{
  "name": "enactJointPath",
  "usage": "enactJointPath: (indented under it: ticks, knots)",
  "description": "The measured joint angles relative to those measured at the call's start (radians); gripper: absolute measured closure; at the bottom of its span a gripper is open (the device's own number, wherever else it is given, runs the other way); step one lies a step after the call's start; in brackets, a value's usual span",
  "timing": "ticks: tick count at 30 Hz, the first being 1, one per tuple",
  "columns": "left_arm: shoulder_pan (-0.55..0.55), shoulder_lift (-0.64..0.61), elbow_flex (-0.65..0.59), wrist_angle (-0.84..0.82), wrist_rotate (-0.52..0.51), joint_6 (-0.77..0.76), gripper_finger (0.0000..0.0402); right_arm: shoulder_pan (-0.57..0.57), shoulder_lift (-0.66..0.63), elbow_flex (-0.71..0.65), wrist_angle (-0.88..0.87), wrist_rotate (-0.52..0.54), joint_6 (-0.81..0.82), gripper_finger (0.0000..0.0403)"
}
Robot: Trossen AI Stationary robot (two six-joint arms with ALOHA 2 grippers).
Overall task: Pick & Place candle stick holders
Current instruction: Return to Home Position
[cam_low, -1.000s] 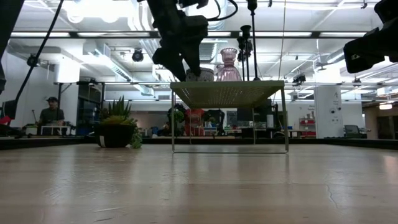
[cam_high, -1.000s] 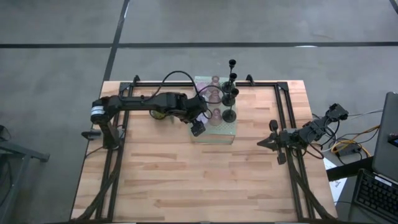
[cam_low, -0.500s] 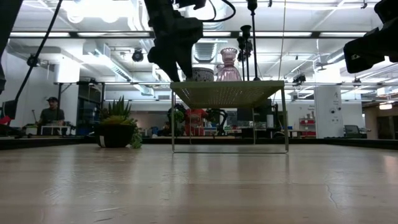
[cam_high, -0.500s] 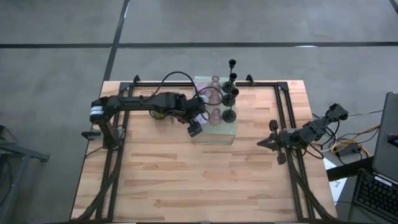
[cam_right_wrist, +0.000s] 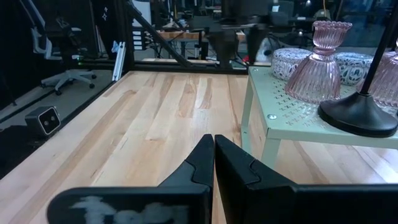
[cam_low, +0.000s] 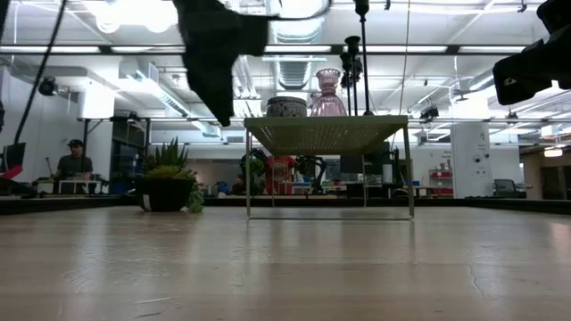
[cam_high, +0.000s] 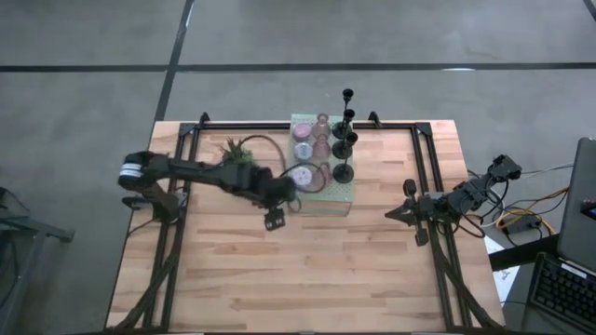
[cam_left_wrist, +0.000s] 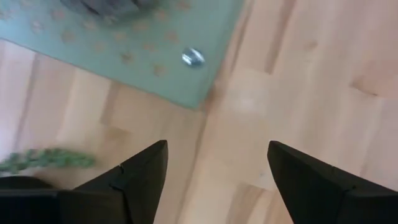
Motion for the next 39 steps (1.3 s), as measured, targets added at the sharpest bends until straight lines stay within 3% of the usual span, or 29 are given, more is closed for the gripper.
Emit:
enactJointPath:
  ticks: [5,9,14,19,24,26,32,35,39]
  knots:
    - [-0.096,-0.17,-0.22,0.196,-0.006,-0.068,0.0123,0.0,-0.001,0.0,-0.001,0.0,-0.003,0.0394]
    - [-0.17,-0.28,-0.452,0.431,-0.067,-0.168,0.0122,0.0,-0.001,0.0,0.0,0.0,-0.002,0.0394]
    - [-0.199,-0.371,-0.658,0.593,-0.041,-0.253,0.014,0.0,-0.001,0.0,-0.001,0.0,0.0,0.0394]
    - [-0.206,-0.468,-0.776,0.769,-0.051,-0.193,0.0233,0.0,0.0,0.0,0.0,0.0,-0.005,0.0394]
    - [-0.199,-0.596,-0.833,0.792,-0.072,-0.134,0.0357,0.0,0.0,0.0,0.0,0.0,-0.001,0.0394]
    - [-0.199,-0.655,-0.866,0.828,-0.098,-0.131,0.0389,0.0,0.0,0.0,0.0,0.0,-0.004,0.0394]
    - [-0.206,-0.861,-1.02,1.008,-0.165,0.012,0.0384,0.0,0.0,0.0,0.0,0.0,-0.001,0.0394]
    - [-0.202,-0.965,-1.079,0.999,-0.182,0.193,0.0381,0.0,0.0,0.0,0.0,0.0,0.0,0.0394]
    - [-0.205,-1.082,-1.143,0.998,-0.181,0.227,0.0381,0.0,0.0,0.0,0.0,0.0,-0.004,0.0394]
